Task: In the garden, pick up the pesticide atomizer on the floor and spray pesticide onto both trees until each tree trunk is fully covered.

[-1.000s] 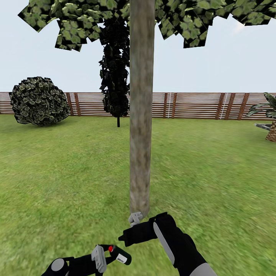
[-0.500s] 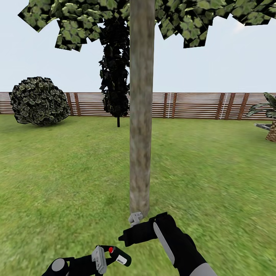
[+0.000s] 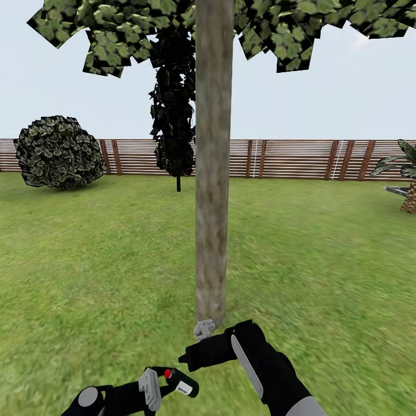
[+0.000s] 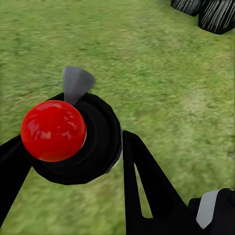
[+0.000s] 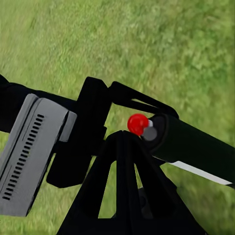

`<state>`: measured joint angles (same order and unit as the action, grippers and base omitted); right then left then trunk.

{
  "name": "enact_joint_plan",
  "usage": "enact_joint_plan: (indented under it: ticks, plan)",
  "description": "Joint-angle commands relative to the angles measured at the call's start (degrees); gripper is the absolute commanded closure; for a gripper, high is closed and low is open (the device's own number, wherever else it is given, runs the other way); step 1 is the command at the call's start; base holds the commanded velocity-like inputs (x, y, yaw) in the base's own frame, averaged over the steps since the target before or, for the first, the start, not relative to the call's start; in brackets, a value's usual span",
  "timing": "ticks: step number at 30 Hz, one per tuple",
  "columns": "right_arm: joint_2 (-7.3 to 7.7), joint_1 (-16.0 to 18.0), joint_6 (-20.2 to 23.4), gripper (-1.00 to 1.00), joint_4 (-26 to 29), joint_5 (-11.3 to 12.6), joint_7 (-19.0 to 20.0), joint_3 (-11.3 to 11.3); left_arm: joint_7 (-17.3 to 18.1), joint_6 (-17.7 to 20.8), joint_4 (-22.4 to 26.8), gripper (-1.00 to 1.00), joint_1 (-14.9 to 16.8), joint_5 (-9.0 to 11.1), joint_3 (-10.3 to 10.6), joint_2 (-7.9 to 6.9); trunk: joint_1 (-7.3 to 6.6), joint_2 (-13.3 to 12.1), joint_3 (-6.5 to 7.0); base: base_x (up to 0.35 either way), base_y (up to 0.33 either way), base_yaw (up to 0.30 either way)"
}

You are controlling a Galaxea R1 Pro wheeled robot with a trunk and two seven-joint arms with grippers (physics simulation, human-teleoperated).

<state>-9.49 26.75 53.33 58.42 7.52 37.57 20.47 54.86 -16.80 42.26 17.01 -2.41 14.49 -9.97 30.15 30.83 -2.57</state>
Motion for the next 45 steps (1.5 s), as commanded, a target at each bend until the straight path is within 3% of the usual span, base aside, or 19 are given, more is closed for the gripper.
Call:
enact_joint_plan:
  ticks: [1, 45]
  plan:
    - [0.00, 0.1, 0.5, 1.00, 0.0, 0.6, -0.3, 0.0, 0.0, -0.3, 0.4, 1.00, 0.0, -0.2, 0.1, -0.07, 0.03, 0.1, -0.12, 0.000, 0.000, 0.000]
    - [-0.36, 0.1, 0.3, 1.00, -1.3, 0.6, -0.4, 0.1, -0.1, -0.2, 1.2, 1.00, -0.2, -0.3, 0.2, 0.13, 0.03, 0.1, -0.12, 0.000, 0.000, 0.000]
